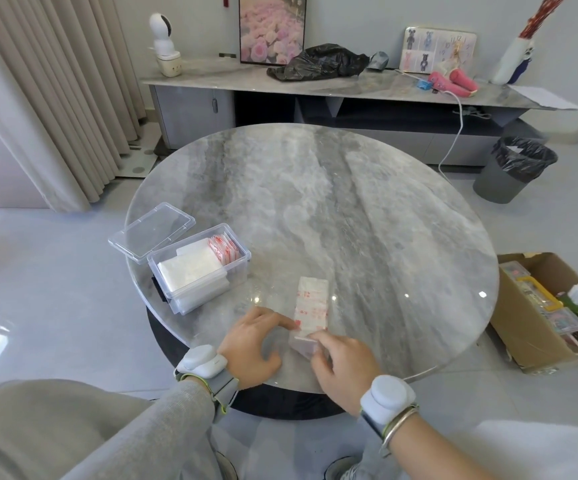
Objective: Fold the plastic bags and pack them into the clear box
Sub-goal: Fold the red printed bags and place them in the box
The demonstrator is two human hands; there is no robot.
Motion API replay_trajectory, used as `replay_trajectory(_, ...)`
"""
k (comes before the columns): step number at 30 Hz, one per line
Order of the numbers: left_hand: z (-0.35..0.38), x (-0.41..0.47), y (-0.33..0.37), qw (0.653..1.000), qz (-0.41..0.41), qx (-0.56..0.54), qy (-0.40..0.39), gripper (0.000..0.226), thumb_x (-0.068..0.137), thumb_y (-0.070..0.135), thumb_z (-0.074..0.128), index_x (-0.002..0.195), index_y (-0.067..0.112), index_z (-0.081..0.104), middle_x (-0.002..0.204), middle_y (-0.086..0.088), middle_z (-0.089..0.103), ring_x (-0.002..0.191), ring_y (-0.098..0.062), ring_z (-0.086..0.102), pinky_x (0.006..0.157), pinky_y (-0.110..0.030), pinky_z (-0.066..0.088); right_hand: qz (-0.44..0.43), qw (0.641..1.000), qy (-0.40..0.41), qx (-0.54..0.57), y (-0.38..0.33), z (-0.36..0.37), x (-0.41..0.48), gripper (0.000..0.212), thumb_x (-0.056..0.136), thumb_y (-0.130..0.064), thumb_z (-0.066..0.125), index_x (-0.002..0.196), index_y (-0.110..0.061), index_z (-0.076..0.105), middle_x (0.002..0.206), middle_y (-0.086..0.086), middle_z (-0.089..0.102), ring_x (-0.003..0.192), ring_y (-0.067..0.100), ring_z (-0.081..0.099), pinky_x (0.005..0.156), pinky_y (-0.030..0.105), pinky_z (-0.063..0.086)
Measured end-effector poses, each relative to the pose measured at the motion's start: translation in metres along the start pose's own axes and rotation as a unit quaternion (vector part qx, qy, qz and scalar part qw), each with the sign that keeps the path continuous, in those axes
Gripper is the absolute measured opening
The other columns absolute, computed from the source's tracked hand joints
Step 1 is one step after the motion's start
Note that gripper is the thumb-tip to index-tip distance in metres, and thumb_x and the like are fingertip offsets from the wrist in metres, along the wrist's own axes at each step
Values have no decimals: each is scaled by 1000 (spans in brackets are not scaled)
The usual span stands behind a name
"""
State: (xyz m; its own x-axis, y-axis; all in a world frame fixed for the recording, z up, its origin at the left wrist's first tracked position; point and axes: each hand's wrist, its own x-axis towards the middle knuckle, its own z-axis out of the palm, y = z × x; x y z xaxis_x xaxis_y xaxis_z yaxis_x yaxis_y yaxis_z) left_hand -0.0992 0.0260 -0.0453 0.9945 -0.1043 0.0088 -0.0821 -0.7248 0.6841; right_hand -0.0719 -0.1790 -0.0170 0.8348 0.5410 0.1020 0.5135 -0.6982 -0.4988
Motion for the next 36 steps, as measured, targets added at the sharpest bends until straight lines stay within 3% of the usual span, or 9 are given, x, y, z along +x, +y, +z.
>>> replay_trajectory(4,11,-2,-7,999,-1,18,-29,40,67,54,58,107,48,56,113,16,51,110,-1,47,99,-24,41,119,987,-12,111,0,-8,9,18,90,-23,49,86,-21,66,59,-4,58,56,16,51,58,33,43)
replay_trajectory(8,12,-1,0,999,-23,-9,-41,40,61,75,60,94,52,57,103,18,57,101,4,49,89,-13,39,208,959,-38,188,6,-12,20,23,90,-15,48,71,-8,59,57,2,44,57,15,41,57,31,30)
replay_trajectory(11,14,-2,7,997,-39,-63,-27,38,63,74,65,87,45,63,88,20,66,93,3,55,81,-14,44,259,941,-47,211,9,-12,29,35,88,-14,46,54,-14,36,54,-1,31,59,17,33,59,31,26)
replay_trajectory(14,17,0,8,995,-58,-75,-14,20,75,55,75,84,39,66,81,17,68,84,0,60,78,-18,48,327,913,-71,233,13,-10,39,35,80,-28,47,48,-20,37,55,0,41,61,22,45,62,45,47)
replay_trajectory(17,18,2,10,993,-80,-88,-11,16,77,51,75,84,37,69,79,16,70,79,0,62,76,-18,51,368,880,-91,285,24,-5,43,23,69,-37,43,59,-17,48,66,11,50,67,29,55,75,55,52)
replay_trajectory(23,22,8,15,983,-119,-141,-15,28,69,51,81,81,28,71,78,10,71,72,-6,62,72,-25,54,435,817,-64,374,24,-7,44,25,90,-17,45,72,-7,58,84,17,59,76,33,62,61,39,56)
replay_trajectory(28,26,12,17,977,-142,-158,3,26,70,48,83,75,25,70,68,7,69,57,0,52,61,-22,50,444,797,-43,408,26,-11,42,47,94,-51,48,89,-8,66,87,17,72,80,33,71,67,42,59)
replay_trajectory(33,30,17,14,974,-170,-136,56,21,75,48,79,72,29,70,59,15,63,50,3,48,53,-16,42,418,826,-38,377,27,-12,30,27,92,-26,62,102,-1,63,83,15,72,65,23,70,54,28,54)
replay_trajectory(36,30,18,17,979,-165,-101,61,13,80,46,75,75,34,72,58,24,60,53,7,51,51,-8,35,394,856,-44,331,29,-1,19,25,83,-16,73,104,-11,61,88,10,72,76,21,70,68,36,58)
